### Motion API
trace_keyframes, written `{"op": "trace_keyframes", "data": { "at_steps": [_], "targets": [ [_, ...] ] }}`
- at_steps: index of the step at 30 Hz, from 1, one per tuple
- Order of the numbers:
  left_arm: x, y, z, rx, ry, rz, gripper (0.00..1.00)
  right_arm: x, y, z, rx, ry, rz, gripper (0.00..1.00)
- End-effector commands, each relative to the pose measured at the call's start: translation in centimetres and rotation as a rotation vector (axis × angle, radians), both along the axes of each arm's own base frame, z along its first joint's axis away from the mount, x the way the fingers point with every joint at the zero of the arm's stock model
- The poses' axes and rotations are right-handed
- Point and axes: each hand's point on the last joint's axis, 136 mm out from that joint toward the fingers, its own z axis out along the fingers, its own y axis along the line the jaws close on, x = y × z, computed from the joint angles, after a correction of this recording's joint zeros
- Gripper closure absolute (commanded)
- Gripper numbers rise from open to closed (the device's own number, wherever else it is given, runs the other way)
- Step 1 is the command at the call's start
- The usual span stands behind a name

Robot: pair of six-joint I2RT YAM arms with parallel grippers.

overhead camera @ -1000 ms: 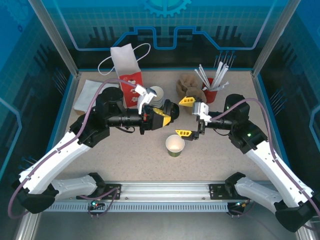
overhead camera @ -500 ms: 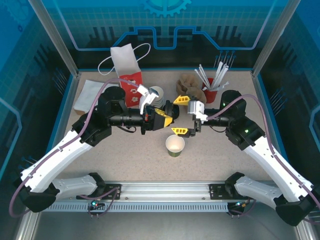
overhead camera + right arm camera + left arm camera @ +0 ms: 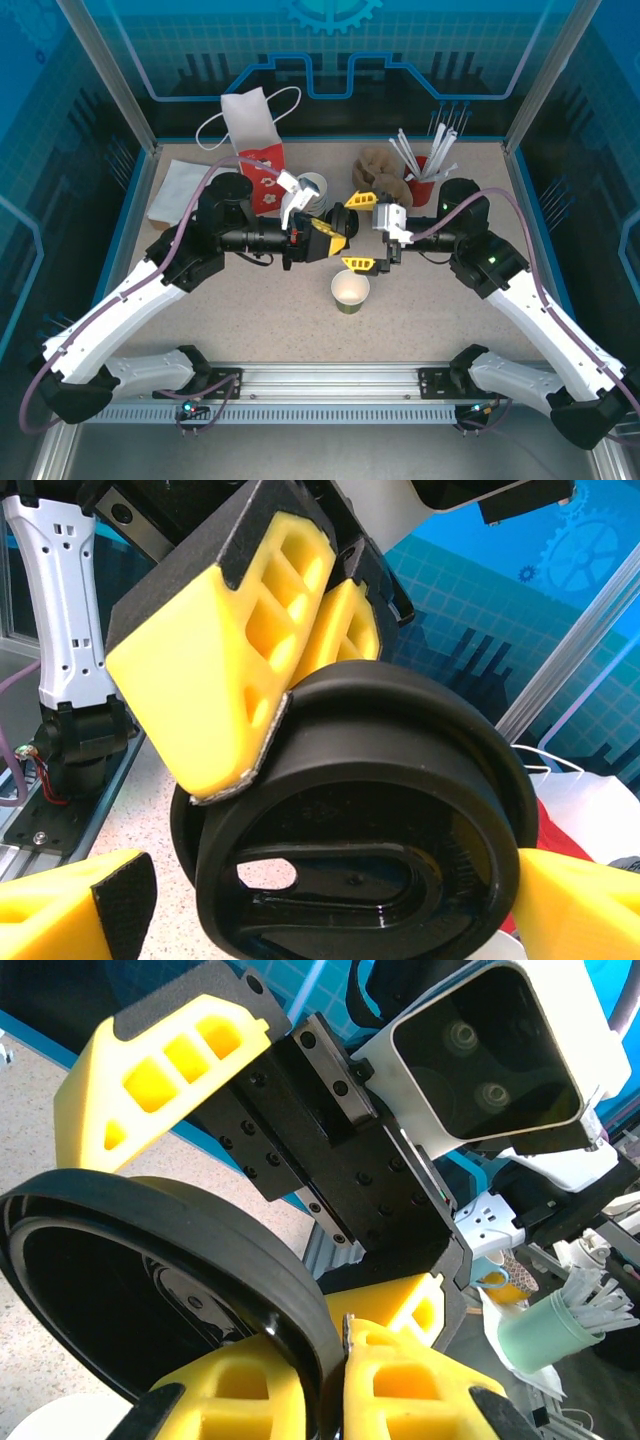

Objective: Pack the takeout coffee

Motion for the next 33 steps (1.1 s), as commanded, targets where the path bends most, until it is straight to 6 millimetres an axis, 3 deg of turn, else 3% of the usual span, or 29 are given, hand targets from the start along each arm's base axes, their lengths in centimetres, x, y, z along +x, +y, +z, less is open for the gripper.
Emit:
{"op": "trace_keyframes", "data": {
  "at_steps": [1,9,17,24,33],
  "targets": [
    [-0.3,-0.1,1.1,-0.02,-0.034,-0.029,1.0,-0.6,0.1,1.6,0.019,-0.029,0.028,0.13],
    [-0.2,-0.2,1.0,-0.019,-0.033,-0.028,1.0,-0.5,0.3,1.6,0.018,-0.014,0.038,0.19],
    [-0.1,-0.1,1.0,-0.028,-0.038,-0.02,1.0,-0.1,-0.1,0.0,-0.041,0.028,-0.003,0.27],
    [0.0,0.0,0.7,-0.028,-0.037,-0.008,0.96,0.2,-0.5,-1.8,-0.09,0.073,-0.043,0.27],
    [0.0,-0.1,0.9,-0.043,-0.042,-0.01,1.0,0.2,-0.5,-2.7,-0.105,0.112,-0.045,0.23]
  ]
}}
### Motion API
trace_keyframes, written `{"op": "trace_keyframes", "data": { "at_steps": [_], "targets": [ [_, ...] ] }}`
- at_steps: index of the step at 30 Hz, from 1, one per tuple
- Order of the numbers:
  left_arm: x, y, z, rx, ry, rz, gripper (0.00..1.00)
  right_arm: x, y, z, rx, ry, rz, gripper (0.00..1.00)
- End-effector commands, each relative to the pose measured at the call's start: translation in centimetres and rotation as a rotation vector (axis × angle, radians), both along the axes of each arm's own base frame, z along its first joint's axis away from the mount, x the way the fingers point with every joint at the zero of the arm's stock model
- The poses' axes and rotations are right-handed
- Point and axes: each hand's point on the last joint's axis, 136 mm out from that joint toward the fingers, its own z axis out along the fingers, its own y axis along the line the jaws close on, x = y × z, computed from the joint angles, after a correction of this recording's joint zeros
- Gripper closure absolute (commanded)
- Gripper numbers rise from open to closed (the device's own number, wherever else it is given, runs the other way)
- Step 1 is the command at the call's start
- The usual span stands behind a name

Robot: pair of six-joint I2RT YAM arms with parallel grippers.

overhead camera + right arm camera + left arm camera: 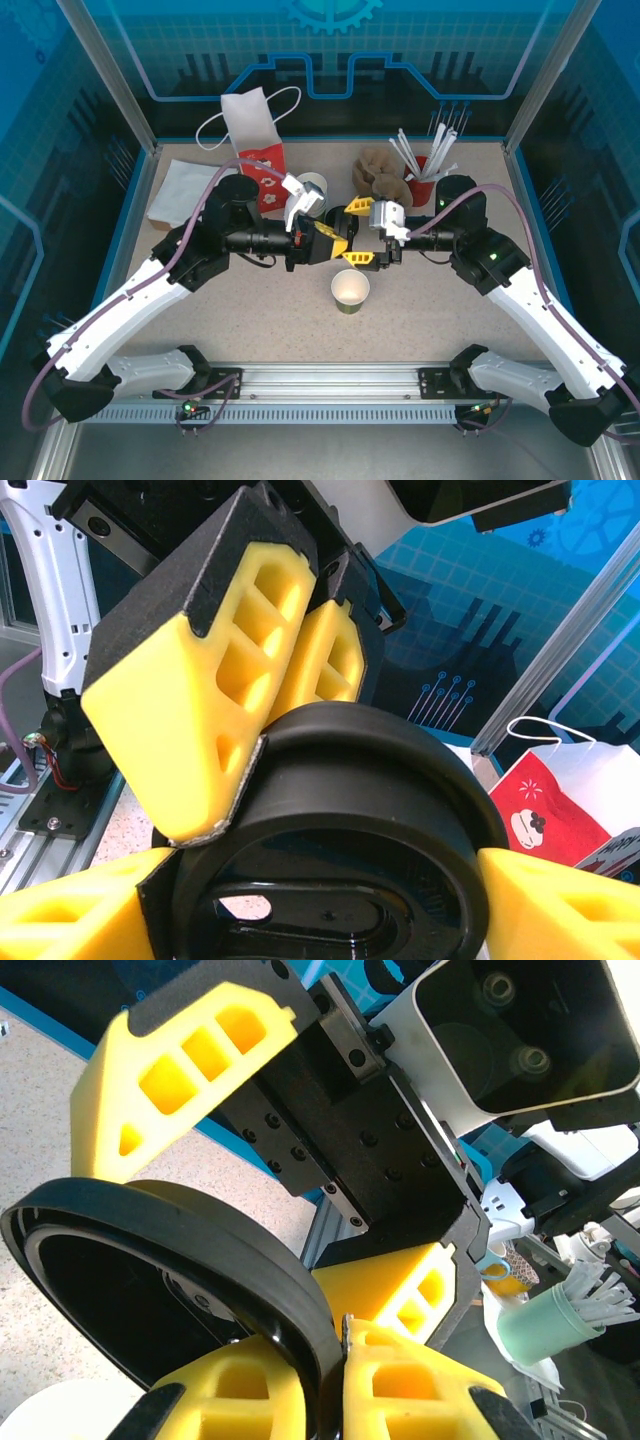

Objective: Pack the takeout coffee

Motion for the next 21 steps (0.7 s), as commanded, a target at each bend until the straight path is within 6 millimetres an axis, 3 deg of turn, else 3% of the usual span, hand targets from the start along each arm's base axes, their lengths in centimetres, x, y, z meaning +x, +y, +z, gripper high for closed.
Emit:
{"op": "trace_keyframes", "data": {
  "at_steps": [1,21],
  "targets": [
    [-0.22,0.13,2.1,-0.063,-0.065,-0.009,1.0,-0.14,-0.26,-1.94,-0.052,0.066,-0.016,0.23],
    [-0.15,0.16,2.35,-0.07,-0.07,-0.004,1.0,0.25,0.48,-2.55,-0.043,0.107,0.006,0.22]
  ]
}}
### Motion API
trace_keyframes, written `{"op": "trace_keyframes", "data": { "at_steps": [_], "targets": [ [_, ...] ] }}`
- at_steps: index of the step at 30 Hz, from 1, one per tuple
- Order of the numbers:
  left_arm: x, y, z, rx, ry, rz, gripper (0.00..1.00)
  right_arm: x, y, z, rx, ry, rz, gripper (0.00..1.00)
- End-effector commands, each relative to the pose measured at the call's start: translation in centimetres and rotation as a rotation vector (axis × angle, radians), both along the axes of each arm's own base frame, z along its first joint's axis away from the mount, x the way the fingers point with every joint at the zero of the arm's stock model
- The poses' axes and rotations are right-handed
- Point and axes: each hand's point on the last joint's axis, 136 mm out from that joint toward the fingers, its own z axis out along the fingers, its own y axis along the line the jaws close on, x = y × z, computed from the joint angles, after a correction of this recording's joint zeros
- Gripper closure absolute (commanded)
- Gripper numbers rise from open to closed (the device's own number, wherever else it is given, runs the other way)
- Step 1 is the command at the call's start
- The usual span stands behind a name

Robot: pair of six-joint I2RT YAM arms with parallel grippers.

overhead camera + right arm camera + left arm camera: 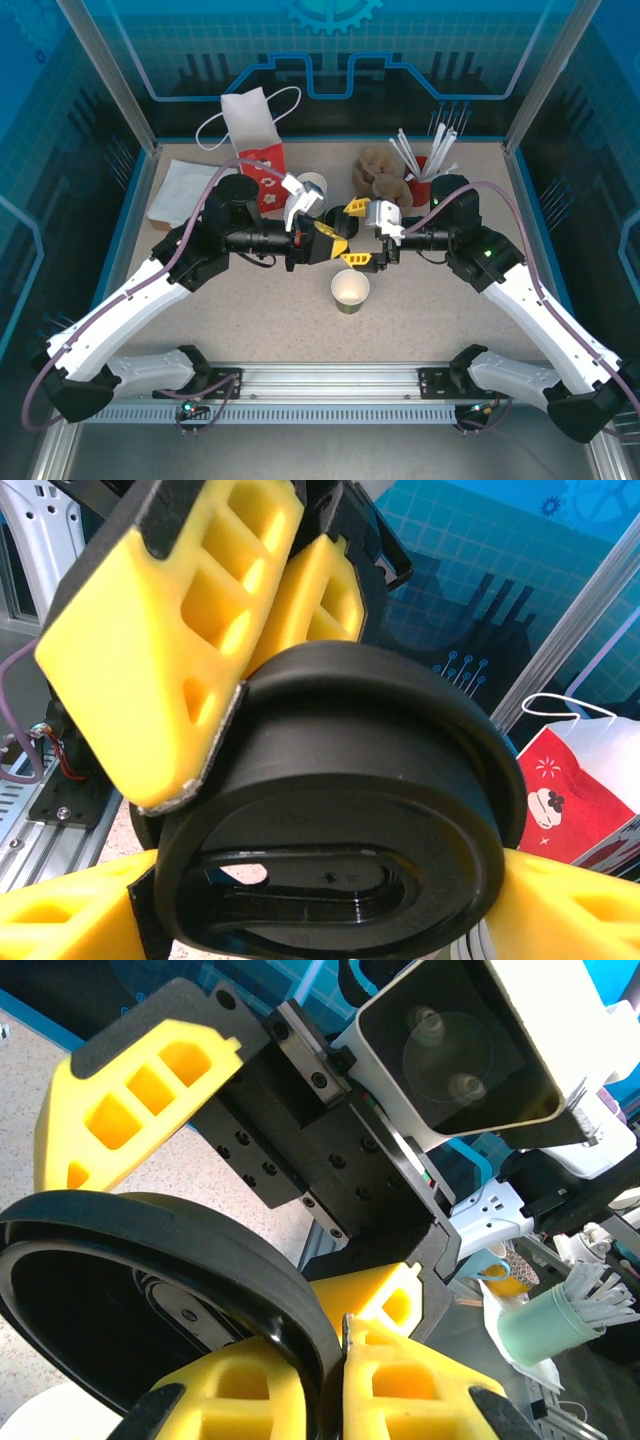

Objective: Pack the takeout coffee

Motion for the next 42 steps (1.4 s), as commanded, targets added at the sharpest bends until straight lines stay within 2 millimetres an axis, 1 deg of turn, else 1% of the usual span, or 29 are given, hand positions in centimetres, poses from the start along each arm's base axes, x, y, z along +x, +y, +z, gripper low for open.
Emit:
{"op": "trace_keyframes", "data": {
  "at_steps": [1,7,9,11,13,14,15,17,18,21,24,27,29,31,32,34,38,42],
  "targets": [
    [-0.1,0.1,2.1,-0.064,-0.064,-0.005,1.0,-0.2,0.2,-1.2,-0.018,0.067,0.006,0.22],
    [-0.2,0.2,2.0,-0.064,-0.065,-0.002,1.0,-0.2,0.1,-1.1,-0.013,0.067,0.001,0.23],
    [-0.1,0.2,1.9,-0.061,-0.065,0.003,1.0,-0.2,0.0,-1.1,-0.015,0.069,-0.004,0.27],
    [0.0,0.3,1.8,-0.058,-0.065,0.009,1.0,-0.2,-0.1,-1.3,-0.024,0.072,-0.013,0.27],
    [0.1,0.5,1.5,-0.049,-0.066,0.023,0.88,-0.2,-0.3,-1.5,-0.038,0.073,-0.026,0.27],
    [0.2,0.6,1.3,-0.041,-0.067,0.035,0.81,-0.1,-0.5,-1.7,-0.05,0.075,-0.038,0.28],
    [0.4,0.8,1.2,-0.035,-0.069,0.048,0.66,0.0,-0.7,-2.1,-0.067,0.079,-0.054,0.27],
    [0.5,1.2,1.1,-0.026,-0.078,0.074,0.55,0.2,-1.2,-2.9,-0.106,0.089,-0.086,0.28],
    [0.4,1.4,1.1,-0.023,-0.084,0.086,0.47,0.4,-1.5,-3.5,-0.131,0.101,-0.107,0.27],
    [0.6,2.3,1.0,-0.009,-0.096,0.133,0.35,1.0,-2.4,-5.1,-0.21,0.139,-0.173,0.28],
    [1.2,4.0,0.8,0.017,-0.115,0.234,0.21,1.7,-3.6,-7.1,-0.323,0.191,-0.255,0.28],
    [2.2,6.3,0.0,0.046,-0.126,0.378,0.18,2.2,-4.6,-9.0,-0.454,0.246,-0.324,0.28],
    [3.2,8.4,-1.1,0.077,-0.12,0.508,0.17,2.1,-5.1,-10.5,-0.573,0.275,-0.359,0.28],
    [4.1,10.4,-2.6,0.116,-0.102,0.633,0.16,1.9,-5.4,-11.9,-0.695,0.293,-0.375,0.28],
    [4.4,11.5,-3.4,0.131,-0.093,0.692,0.16,1.9,-5.6,-12.5,-0.757,0.302,-0.384,0.28],
    [4.6,13.0,-5.1,0.148,-0.07,0.772,0.14,1.7,-5.8,-13.6,-0.871,0.315,-0.381,0.28],
    [4.5,15.1,-8.8,0.2,-0.018,0.865,0.09,1.8,-6.0,-15.4,-1.052,0.334,-0.383,0.28],
    [4.4,17.1,-12.5,0.271,0.048,0.96,0.06,1.6,-5.3,-16.3,-1.156,0.324,-0.341,0.28]
  ]
}}
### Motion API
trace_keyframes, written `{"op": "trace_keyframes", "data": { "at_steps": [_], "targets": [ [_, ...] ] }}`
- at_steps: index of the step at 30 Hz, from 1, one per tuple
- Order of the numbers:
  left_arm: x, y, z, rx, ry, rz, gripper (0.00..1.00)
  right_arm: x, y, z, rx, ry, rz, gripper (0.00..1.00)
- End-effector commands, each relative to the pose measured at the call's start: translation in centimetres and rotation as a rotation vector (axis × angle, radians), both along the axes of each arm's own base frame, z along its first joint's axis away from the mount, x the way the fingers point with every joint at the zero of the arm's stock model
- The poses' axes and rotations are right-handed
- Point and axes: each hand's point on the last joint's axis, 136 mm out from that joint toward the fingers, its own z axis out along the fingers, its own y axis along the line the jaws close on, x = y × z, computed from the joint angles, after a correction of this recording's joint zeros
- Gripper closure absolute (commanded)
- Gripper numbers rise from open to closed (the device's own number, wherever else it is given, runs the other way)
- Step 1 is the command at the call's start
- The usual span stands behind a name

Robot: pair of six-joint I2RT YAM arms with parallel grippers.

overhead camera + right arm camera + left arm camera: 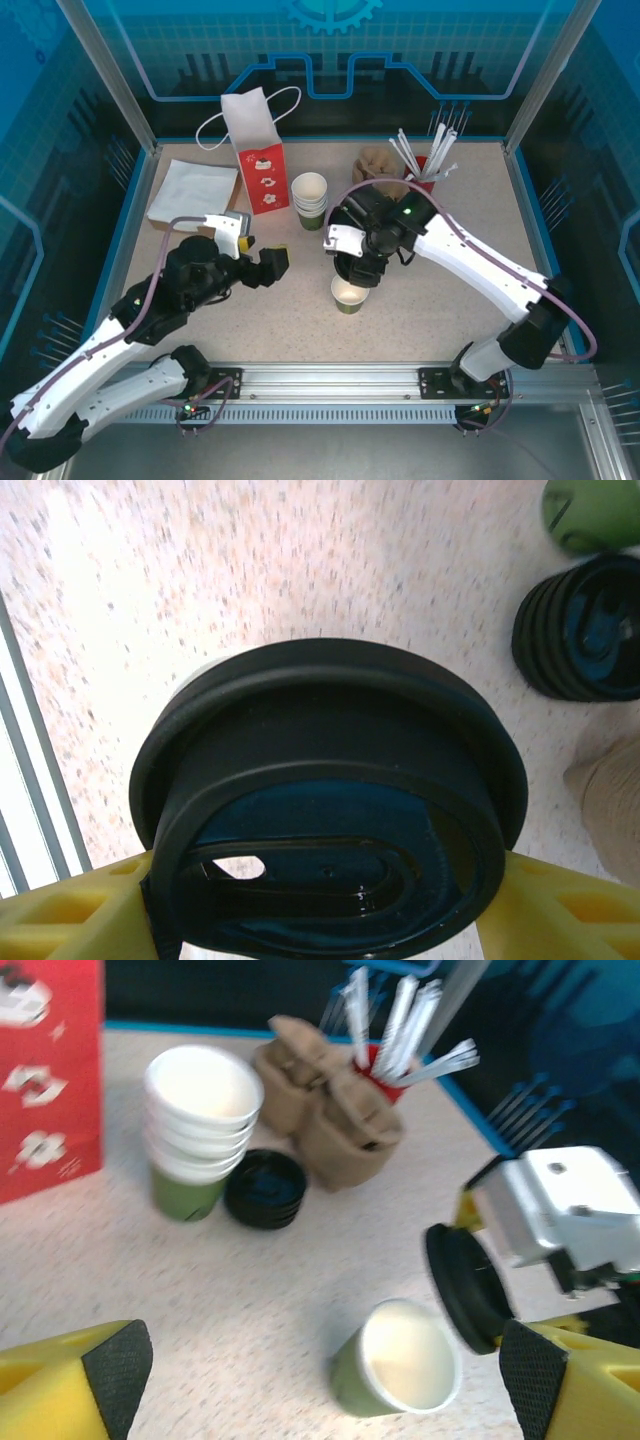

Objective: Pack the takeout coffee

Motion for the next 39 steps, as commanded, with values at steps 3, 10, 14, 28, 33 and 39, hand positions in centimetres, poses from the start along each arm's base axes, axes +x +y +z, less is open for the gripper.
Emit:
{"op": "trace_keyframes", "data": {
  "at_steps": [3,10,14,28,33,39],
  "targets": [
    [0.2,4.2,-3.9,0.046,0.079,0.226,0.05,-1.3,-1.1,-0.5,-0.206,0.035,0.055,0.28],
    [-0.6,8.0,-5.7,0.042,0.08,0.389,0.02,-1.5,-0.3,-2.0,-0.336,0.058,0.115,0.28],
    [-1.3,9.5,-5.6,0.025,0.062,0.435,0.01,-1.6,0.3,-2.7,-0.383,0.069,0.148,0.28],
    [-1.6,10.3,-5.1,0.014,0.037,0.456,0.01,-1.8,1.3,-4.4,-0.43,0.101,0.201,0.27],
    [-1.6,10.3,-5.1,0.014,0.036,0.457,0.01,-1.9,1.4,-4.8,-0.436,0.114,0.208,0.27],
    [-1.6,10.3,-5.0,0.014,0.031,0.457,0.01,-2.0,1.6,-5.2,-0.434,0.124,0.21,0.27]
  ]
}}
